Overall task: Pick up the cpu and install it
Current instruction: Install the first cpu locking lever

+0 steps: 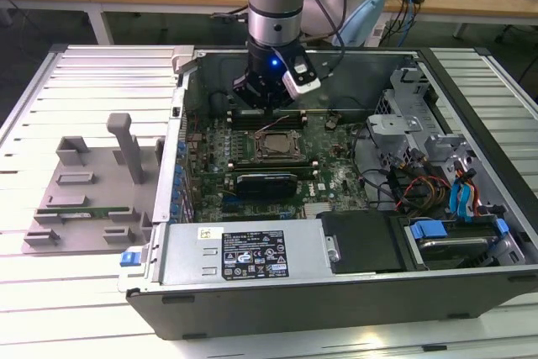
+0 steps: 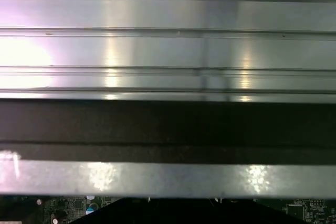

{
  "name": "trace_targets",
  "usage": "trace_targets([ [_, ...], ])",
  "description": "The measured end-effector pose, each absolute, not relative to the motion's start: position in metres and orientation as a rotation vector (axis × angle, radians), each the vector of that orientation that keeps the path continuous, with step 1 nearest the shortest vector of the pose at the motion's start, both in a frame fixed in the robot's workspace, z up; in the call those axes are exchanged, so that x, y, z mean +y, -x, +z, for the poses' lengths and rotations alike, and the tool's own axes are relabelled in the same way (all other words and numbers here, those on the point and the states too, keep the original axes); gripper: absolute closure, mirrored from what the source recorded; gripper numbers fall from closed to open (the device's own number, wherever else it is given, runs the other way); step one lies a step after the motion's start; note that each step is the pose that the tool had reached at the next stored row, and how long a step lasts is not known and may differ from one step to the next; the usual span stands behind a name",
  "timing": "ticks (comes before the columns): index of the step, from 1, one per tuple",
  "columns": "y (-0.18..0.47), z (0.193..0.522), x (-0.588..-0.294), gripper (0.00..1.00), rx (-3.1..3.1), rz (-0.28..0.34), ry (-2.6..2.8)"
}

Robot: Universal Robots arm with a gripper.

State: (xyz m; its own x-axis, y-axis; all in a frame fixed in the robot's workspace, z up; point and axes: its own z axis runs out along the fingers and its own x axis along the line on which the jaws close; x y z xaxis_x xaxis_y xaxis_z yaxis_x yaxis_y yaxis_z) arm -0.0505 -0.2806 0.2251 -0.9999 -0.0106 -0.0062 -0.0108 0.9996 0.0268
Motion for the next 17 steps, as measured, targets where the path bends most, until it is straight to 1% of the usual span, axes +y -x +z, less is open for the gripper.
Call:
trace_targets([
  [17, 0.036, 0.209, -0.281, 0.89, 3.135, 0.042, 0.017],
])
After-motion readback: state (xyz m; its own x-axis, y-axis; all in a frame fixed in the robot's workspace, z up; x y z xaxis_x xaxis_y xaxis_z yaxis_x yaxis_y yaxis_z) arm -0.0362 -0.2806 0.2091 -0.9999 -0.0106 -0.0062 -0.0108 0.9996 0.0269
